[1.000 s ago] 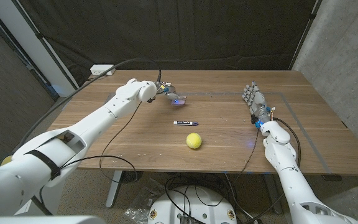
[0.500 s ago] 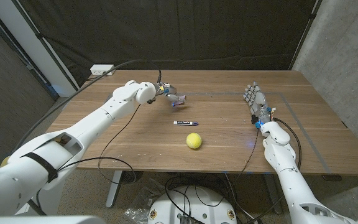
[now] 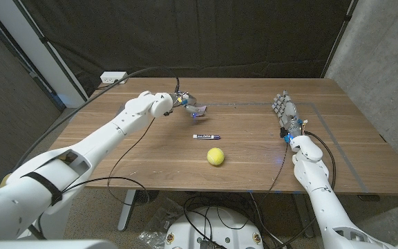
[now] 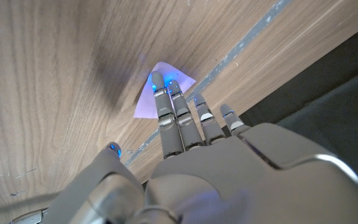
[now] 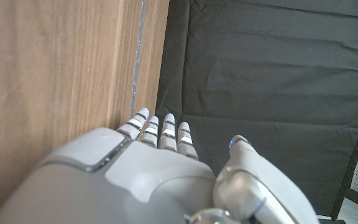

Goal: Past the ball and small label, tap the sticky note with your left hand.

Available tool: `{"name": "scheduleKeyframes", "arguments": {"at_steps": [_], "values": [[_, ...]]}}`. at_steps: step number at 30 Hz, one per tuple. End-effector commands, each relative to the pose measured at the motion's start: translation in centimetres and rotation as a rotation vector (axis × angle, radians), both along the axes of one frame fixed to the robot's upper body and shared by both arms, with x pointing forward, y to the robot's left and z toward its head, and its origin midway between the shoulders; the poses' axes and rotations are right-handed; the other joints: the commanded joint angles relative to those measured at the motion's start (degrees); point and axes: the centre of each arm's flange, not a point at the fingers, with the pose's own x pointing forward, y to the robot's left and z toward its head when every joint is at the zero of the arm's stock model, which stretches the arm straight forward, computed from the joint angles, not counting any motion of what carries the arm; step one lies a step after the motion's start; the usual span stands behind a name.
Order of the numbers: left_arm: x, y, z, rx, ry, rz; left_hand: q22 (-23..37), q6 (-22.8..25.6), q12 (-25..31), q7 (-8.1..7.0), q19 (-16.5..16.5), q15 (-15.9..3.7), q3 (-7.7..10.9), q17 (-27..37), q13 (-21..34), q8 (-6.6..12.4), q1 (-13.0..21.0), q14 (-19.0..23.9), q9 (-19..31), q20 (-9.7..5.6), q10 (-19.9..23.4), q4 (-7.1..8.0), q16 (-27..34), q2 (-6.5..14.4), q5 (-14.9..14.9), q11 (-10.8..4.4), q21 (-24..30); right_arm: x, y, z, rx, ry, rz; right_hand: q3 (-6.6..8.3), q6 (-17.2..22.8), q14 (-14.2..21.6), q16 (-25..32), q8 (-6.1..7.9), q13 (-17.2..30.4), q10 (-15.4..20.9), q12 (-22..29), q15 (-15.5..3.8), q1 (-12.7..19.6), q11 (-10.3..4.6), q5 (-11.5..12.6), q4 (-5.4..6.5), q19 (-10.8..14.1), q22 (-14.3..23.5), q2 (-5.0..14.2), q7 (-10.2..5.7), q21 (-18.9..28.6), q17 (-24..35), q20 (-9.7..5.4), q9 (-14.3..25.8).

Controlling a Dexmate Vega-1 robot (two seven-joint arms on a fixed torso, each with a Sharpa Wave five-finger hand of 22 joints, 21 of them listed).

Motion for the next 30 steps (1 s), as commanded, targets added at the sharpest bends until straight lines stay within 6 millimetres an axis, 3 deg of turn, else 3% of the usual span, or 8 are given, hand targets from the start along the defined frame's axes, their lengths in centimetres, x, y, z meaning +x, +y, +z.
{"name": "scheduleKeyframes", "arguments": {"at_steps": [1,4,6,9,10,16,23,30], "values": [[-0.9,0.4,0.5,-0.025,-0.170,-0.029,0.1,-1.3,-0.1,0.01,-0.5,-5.15,0.07,0.2,0.3,-0.58,0.8,-0.4,0.3,0.40,-1.0,-0.17,-0.3,0.3,0.3,0.60,-0.4,0.2,0.1,-0.1,0.001,0.003,0.002,0.07,-0.4,-0.1,0.1,-0.21,0.1,0.2,-0.1,0.25,-0.4,0.19,0.0,-0.01,0.1,0.1,-0.17,0.27,0.0,0.1,-0.35,0.3],[-1.2,0.6,0.6,-0.044,-0.224,-0.041,0.3,-5.9,-0.3,-1.95,-0.3,-4.72,0.31,0.4,0.8,-2.36,1.7,-1.2,0.5,0.48,-3.7,-0.50,-1.1,0.6,0.4,0.58,-0.7,0.3,0.1,0.0,0.000,0.005,0.002,0.07,-0.4,-0.1,0.1,-0.20,0.1,0.3,-0.1,0.26,-0.5,0.13,0.0,-0.02,0.0,0.1,-0.18,0.27,-0.1,0.1,-0.34,0.3],[-1.6,0.7,0.5,-0.046,-0.306,-0.037,0.5,-17.2,-1.3,-4.34,-0.7,-4.30,0.65,0.6,1.3,-5.28,3.0,-4.2,0.6,0.80,-11.1,-0.73,-1.9,1.3,0.1,-0.06,-1.4,0.4,0.2,0.0,0.000,0.004,0.003,0.08,-0.4,-0.1,0.1,-0.20,0.1,0.3,-0.1,0.26,-0.5,0.13,0.0,-0.03,0.0,0.1,-0.18,0.26,-0.1,0.1,-0.33,0.3],[-1.9,1.0,0.4,-0.073,-0.376,-0.035,0.7,-28.0,-1.5,-5.80,-1.1,-3.54,0.41,0.9,1.1,-5.63,3.4,-8.7,0.6,1.09,-19.8,-0.43,-2.1,1.7,-0.4,-0.65,-2.1,0.4,0.2,0.2,-0.004,0.002,0.004,0.09,-0.4,-0.1,0.1,-0.18,0.1,0.3,-0.2,0.30,-0.5,0.17,0.0,-0.04,0.0,0.1,-0.18,0.23,0.0,0.1,-0.34,0.3],[-2.0,1.1,0.4,-0.091,-0.394,-0.041,0.7,-30.7,-1.5,-6.12,-1.2,-3.29,0.34,0.9,1.0,-5.63,3.4,-9.5,0.6,1.11,-21.6,-0.32,-2.0,1.8,-0.5,0.23,-2.3,0.4,0.2,0.2,-0.005,0.002,0.004,0.09,-0.4,-0.1,0.1,-0.19,0.1,0.3,-0.2,0.27,-0.5,0.20,0.0,-0.05,0.0,0.1,-0.19,0.24,0.0,0.1,-0.32,0.3],[-2.7,2.3,0.6,-0.208,-0.472,-0.084,0.8,-40.5,-1.7,-8.81,-0.6,-1.90,0.37,0.9,0.6,-5.53,3.9,-16.5,0.5,1.16,-29.7,-0.09,-2.7,2.6,-1.1,-0.14,-2.5,0.4,0.4,0.6,-0.017,0.001,0.001,0.08,-0.3,-0.1,0.1,-0.13,0.1,0.3,-0.2,0.21,-0.5,0.23,0.0,-0.05,0.1,0.1,-0.21,0.14,0.0,0.0,-0.35,0.2],[-3.3,3.9,1.0,-0.412,-0.438,-0.155,0.8,-44.6,-1.7,-11.58,1.4,-1.80,0.50,0.9,0.3,-5.45,4.2,-17.1,0.4,-0.01,-33.9,0.09,-1.9,3.3,-1.6,-0.66,-2.0,0.3,1.0,1.0,-0.033,0.002,0.000,0.09,0.2,-0.1,0.1,0.04,0.1,0.5,-0.1,-0.03,-0.6,0.21,0.0,-0.07,0.1,0.1,-0.22,0.00,0.0,0.0,-0.33,0.2],[-3.8,5.7,1.0,-0.621,-0.395,-0.247,0.9,-46.9,-1.2,-8.51,1.2,-2.87,0.86,0.7,0.0,-5.42,3.5,-19.0,0.3,-1.05,-34.4,1.23,-2.2,5.0,-2.0,-0.78,-2.1,-0.1,1.7,1.2,-0.058,0.013,-0.014,0.11,0.9,0.2,0.2,0.25,0.1,1.2,0.1,-0.38,-0.6,0.14,0.0,-0.13,0.5,0.1,-0.29,-0.12,0.1,0.0,-0.83,0.2]]}}
